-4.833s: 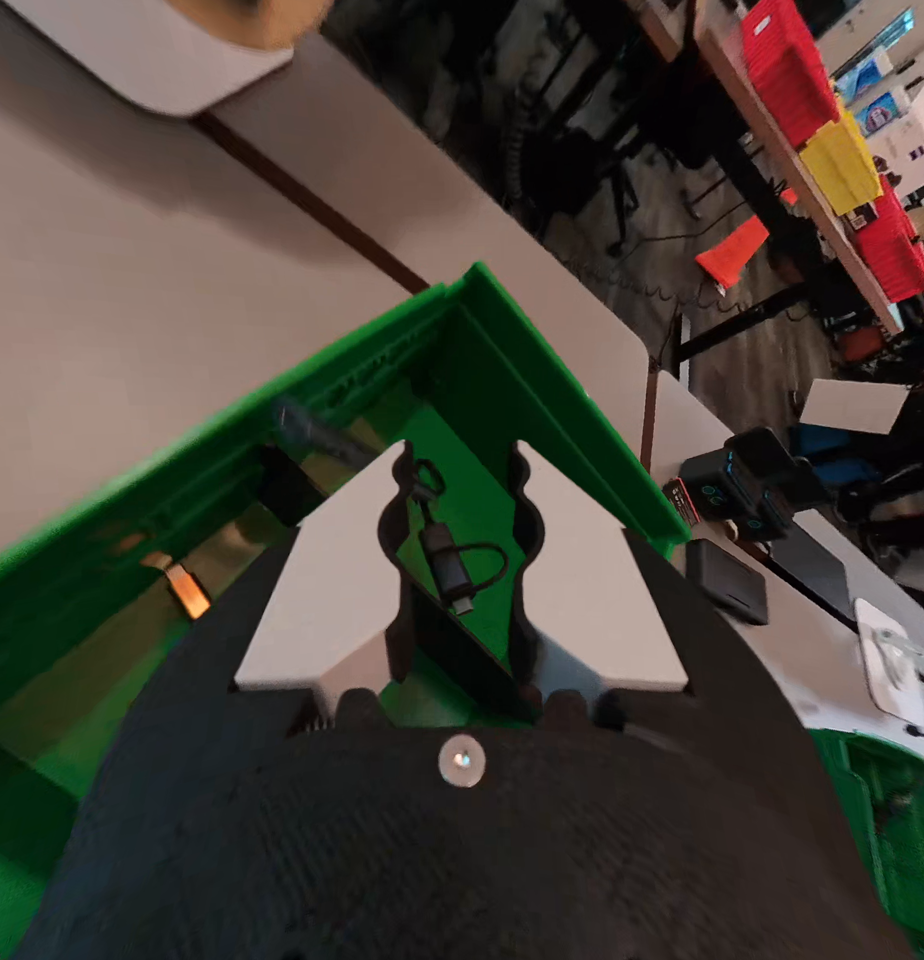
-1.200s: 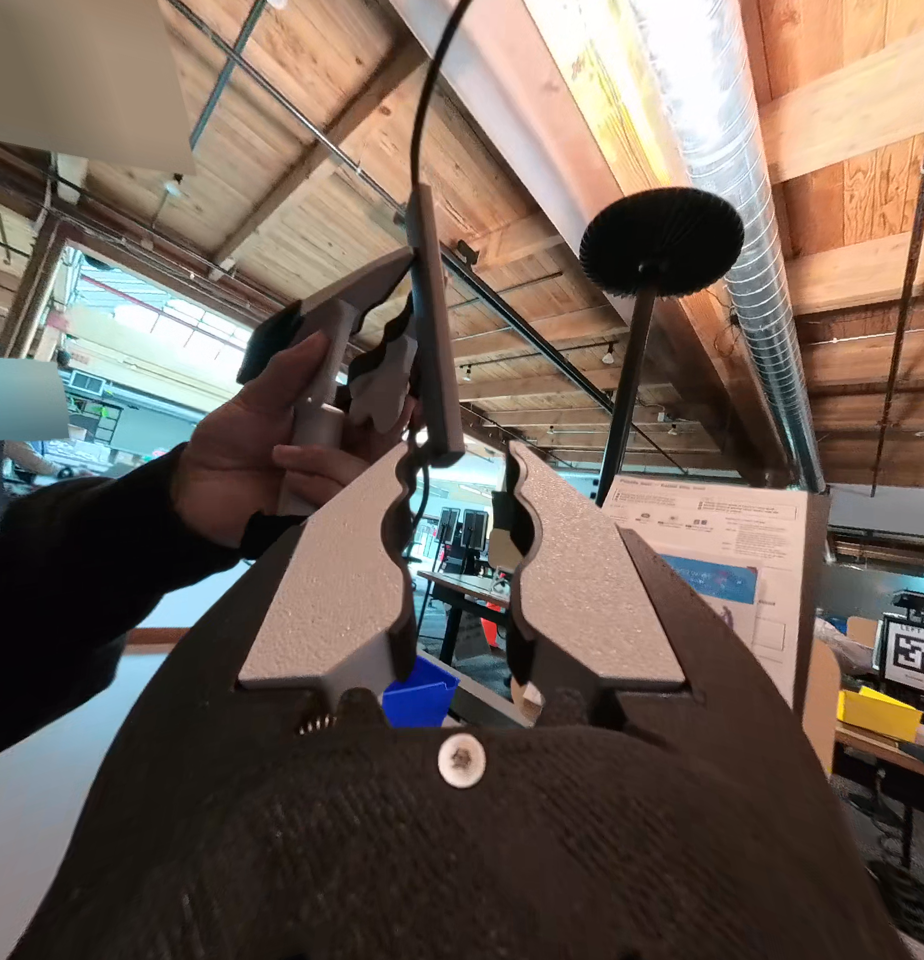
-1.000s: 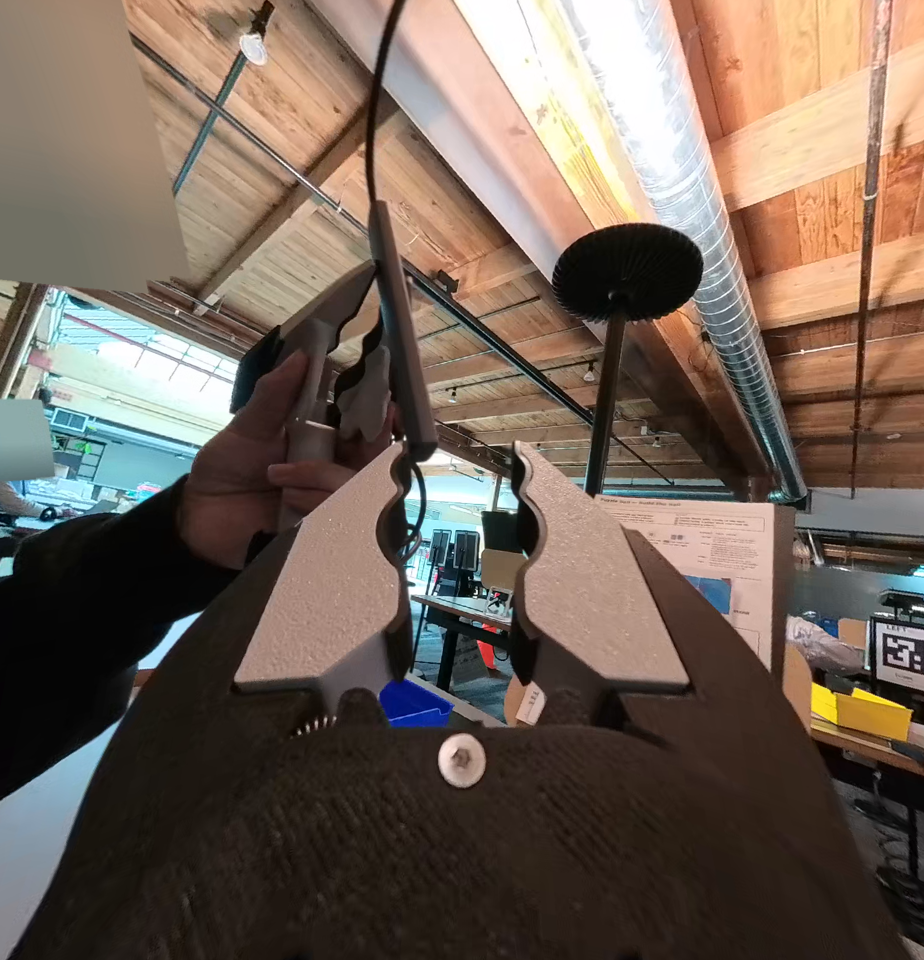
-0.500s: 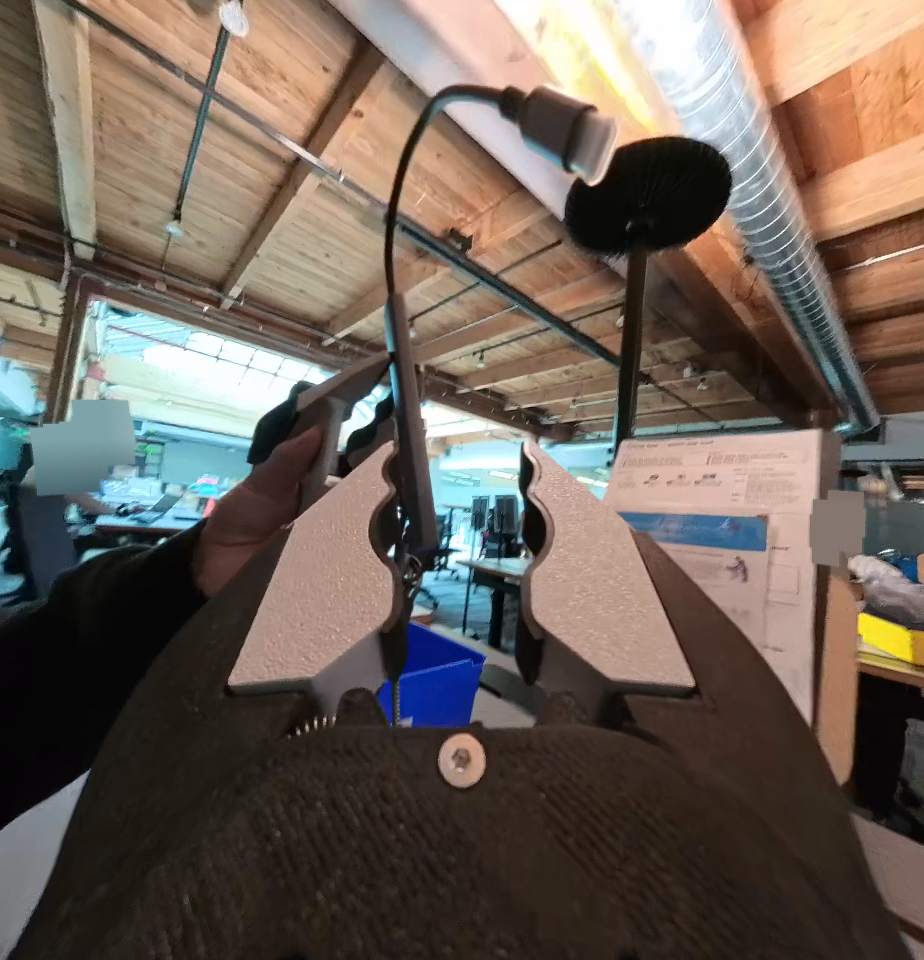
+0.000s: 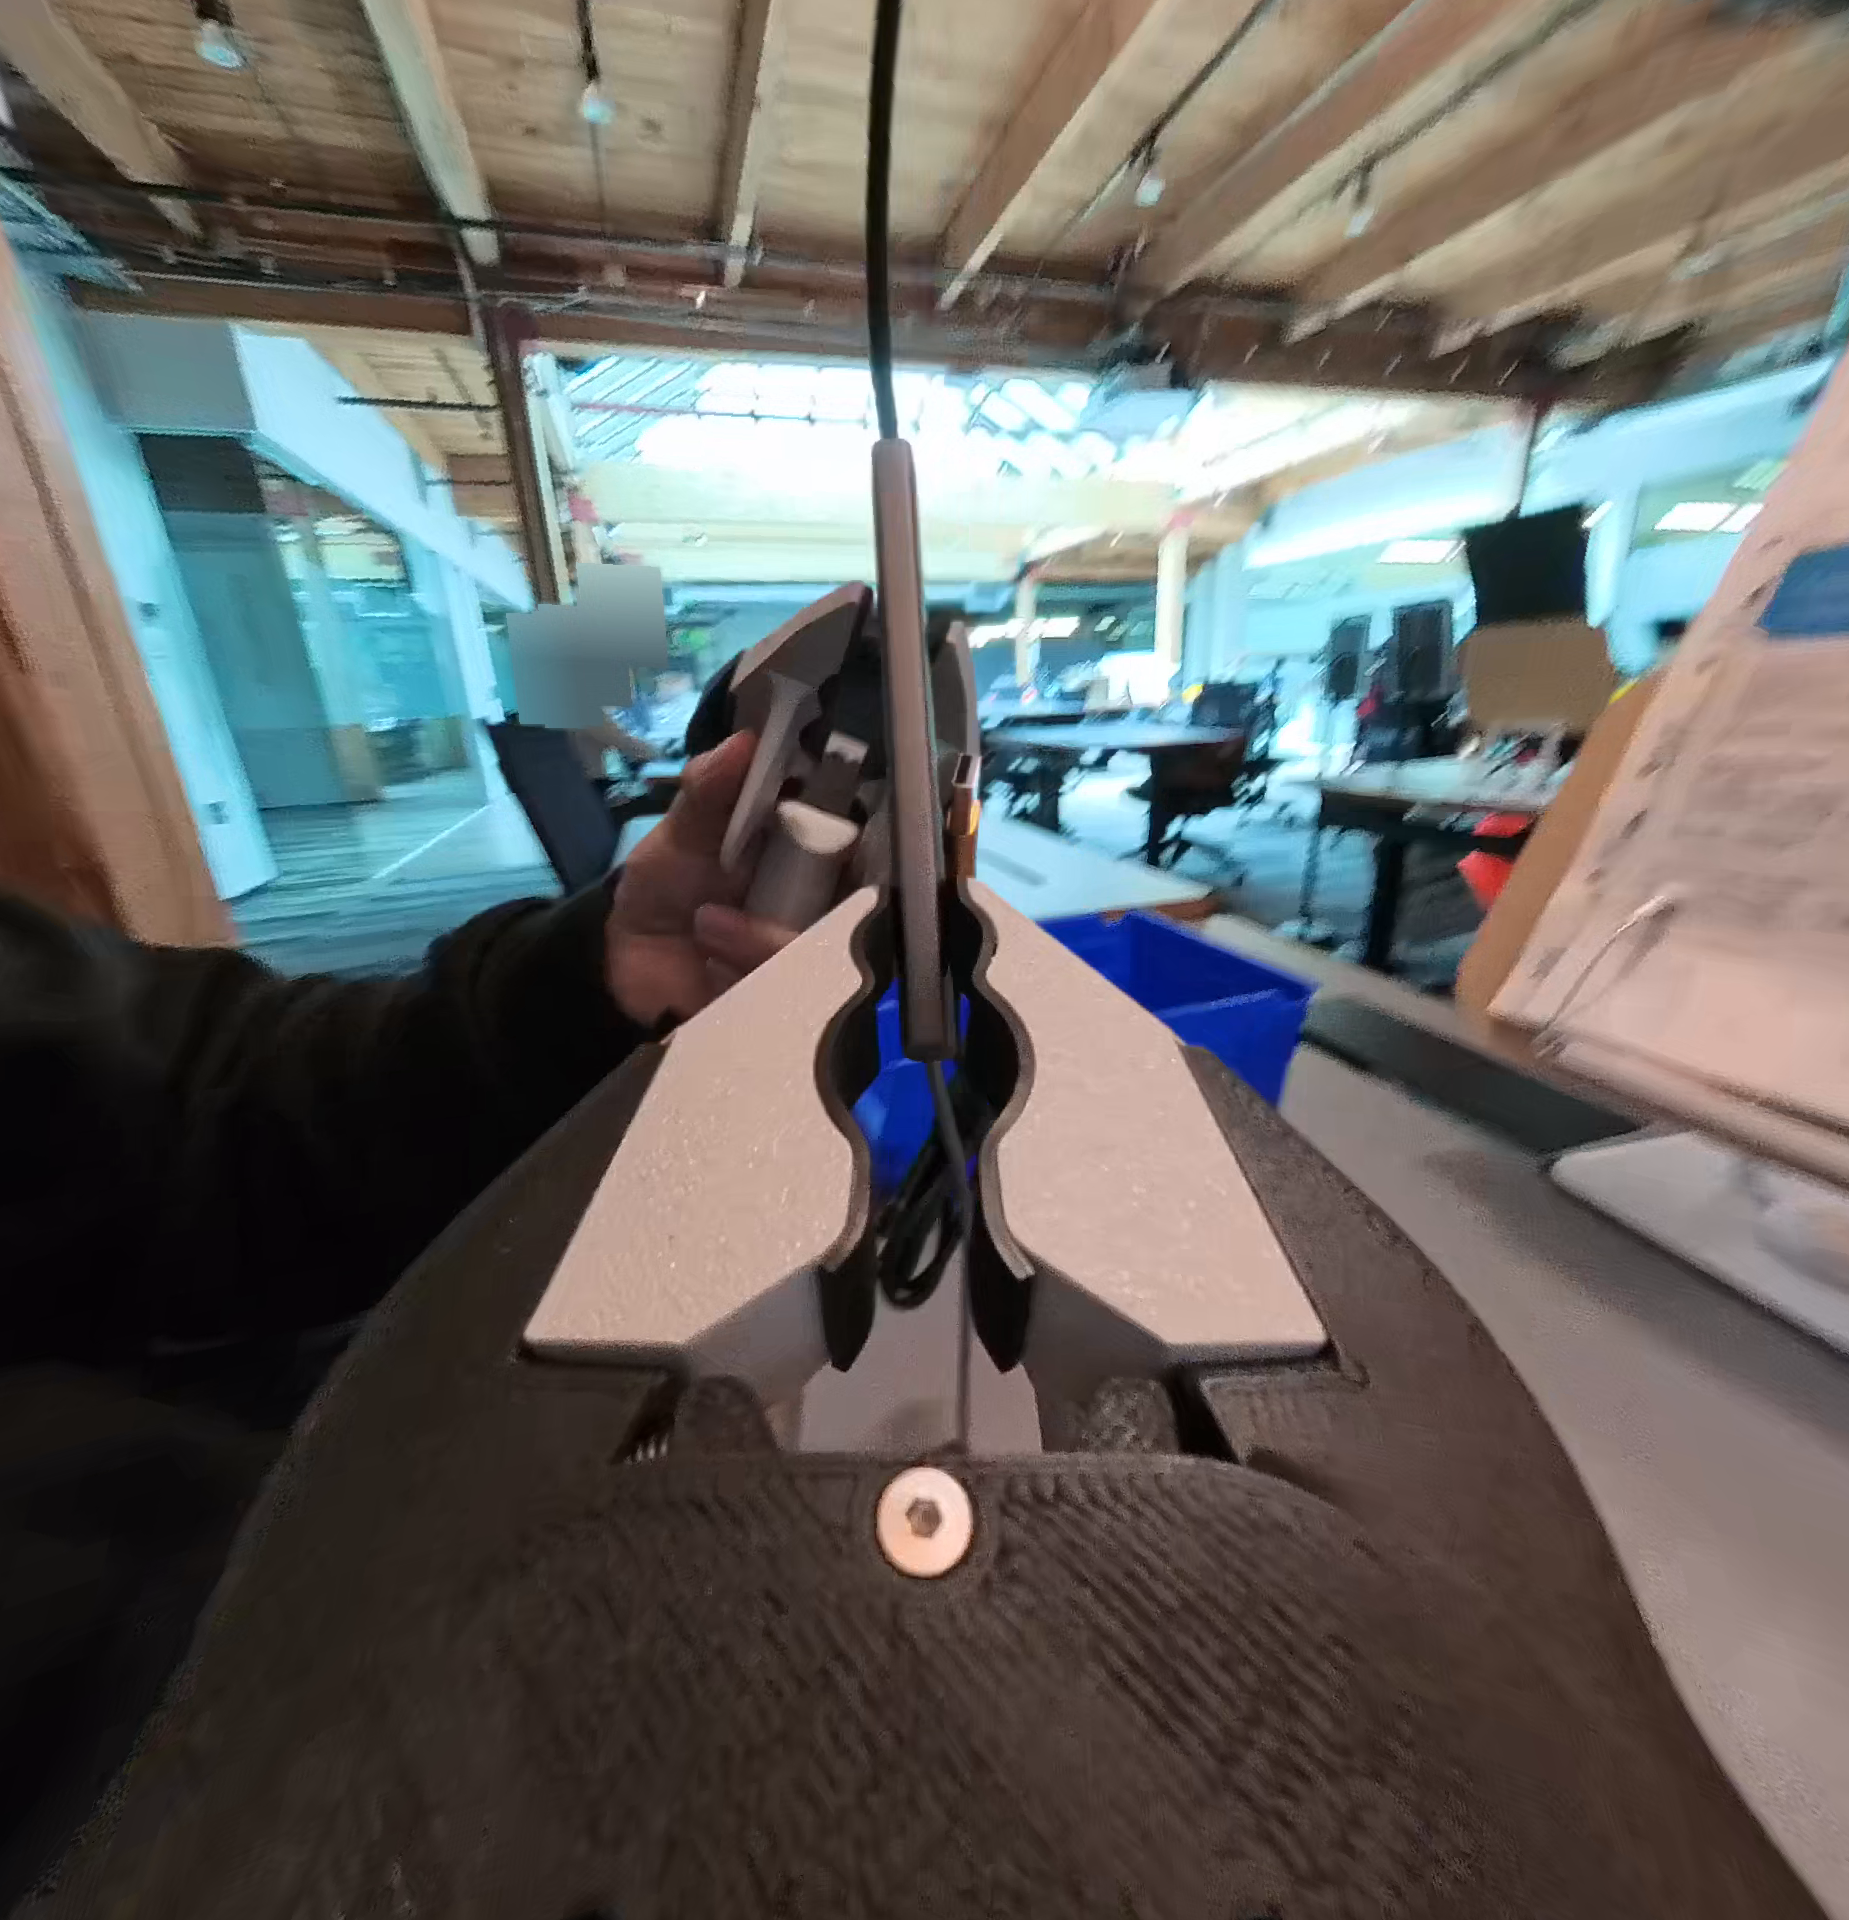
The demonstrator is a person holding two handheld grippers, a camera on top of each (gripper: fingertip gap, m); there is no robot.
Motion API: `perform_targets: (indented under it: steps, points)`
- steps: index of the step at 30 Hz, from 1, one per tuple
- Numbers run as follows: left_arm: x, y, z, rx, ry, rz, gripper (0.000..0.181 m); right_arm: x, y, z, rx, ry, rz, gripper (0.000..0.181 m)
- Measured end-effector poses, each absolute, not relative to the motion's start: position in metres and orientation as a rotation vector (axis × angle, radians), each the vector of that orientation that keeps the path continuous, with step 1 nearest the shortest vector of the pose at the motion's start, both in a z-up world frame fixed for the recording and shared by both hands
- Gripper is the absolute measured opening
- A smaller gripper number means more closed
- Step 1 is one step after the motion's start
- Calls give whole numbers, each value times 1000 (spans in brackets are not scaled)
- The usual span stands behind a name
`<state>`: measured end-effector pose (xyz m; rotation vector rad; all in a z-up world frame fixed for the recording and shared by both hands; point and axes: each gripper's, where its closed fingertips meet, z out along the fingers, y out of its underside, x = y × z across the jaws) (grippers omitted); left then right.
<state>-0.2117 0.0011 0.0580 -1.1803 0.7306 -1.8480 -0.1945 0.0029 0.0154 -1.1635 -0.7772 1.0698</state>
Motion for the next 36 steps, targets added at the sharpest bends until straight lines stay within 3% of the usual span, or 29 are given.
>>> perform_targets:
  steps: [4,9,12,16,27,36]
  points:
    - [-237,-2,19,-1340,984,-1502,30,-194,-3,-17,-1392,-886,1225,8]
    - [-279,-3,-9,-1113,1383,-464,37,-196,-13,-44,-1506,-974,1435,8]
    - [-289,-9,-28,-1045,1588,-48,60,-203,-18,-52,-1507,-1003,1553,8]
    - [-301,-5,-24,-954,1594,267,53,-206,-14,-61,-1531,-994,1593,8]
    - [-304,-22,-61,-1087,1679,30,49,-201,-21,-76,-1551,-1052,1692,8]
    - [-266,-27,-89,-1030,1559,-349,63,-208,-45,-81,-1499,-1158,1881,8]
